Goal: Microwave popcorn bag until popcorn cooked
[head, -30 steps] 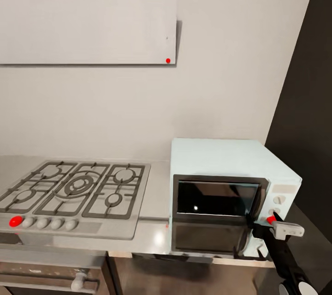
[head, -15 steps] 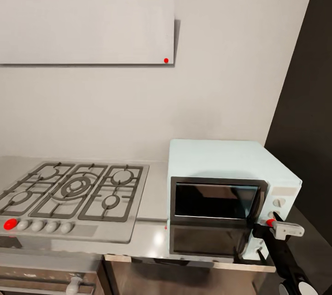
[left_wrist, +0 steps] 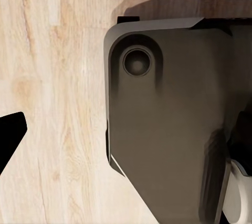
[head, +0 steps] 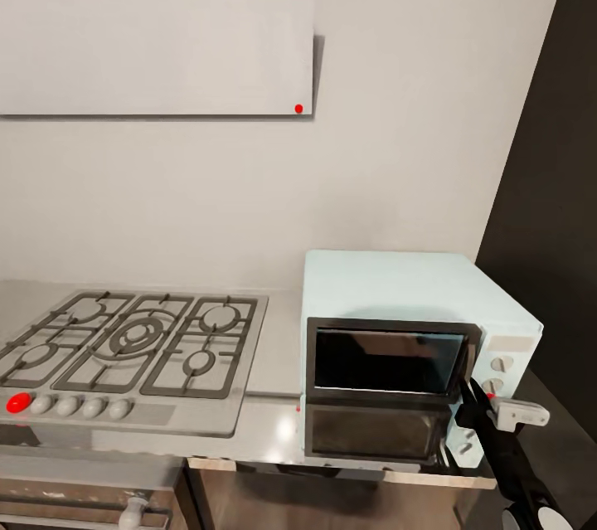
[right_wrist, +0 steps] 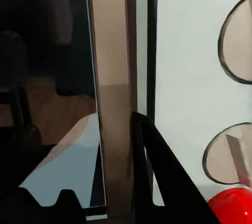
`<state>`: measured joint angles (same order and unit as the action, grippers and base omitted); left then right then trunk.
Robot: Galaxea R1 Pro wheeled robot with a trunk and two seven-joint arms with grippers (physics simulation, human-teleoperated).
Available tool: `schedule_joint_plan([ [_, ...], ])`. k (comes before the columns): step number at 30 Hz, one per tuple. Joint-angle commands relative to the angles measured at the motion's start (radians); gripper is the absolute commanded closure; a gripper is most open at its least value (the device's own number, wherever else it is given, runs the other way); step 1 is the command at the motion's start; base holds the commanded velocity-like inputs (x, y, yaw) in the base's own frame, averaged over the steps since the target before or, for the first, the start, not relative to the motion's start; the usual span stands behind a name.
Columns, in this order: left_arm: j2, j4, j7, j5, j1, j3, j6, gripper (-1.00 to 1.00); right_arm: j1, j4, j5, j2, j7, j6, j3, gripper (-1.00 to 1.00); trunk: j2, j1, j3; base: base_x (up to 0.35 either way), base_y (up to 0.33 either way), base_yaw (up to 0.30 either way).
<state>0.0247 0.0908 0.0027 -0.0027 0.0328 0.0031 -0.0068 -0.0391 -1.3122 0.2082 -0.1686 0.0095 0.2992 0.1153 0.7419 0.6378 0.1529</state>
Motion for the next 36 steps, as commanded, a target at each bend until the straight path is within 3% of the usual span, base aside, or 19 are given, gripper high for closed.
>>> schedule_joint_plan([
  [1,0.001,0.000,0.000,0.000,0.001,0.000,-0.001,-1.00,-0.001,-0.001,-0.004,0.000,0.009,0.004,-0.004,1.00,0.001,0.000,0.001,0.000,0.000,0.000],
  [36,-0.003,0.000,0.000,0.000,0.001,0.000,-0.001,-1.00,-0.001,-0.001,-0.006,0.001,0.012,0.006,-0.011,1.00,0.001,0.000,0.001,-0.069,0.019,0.000],
])
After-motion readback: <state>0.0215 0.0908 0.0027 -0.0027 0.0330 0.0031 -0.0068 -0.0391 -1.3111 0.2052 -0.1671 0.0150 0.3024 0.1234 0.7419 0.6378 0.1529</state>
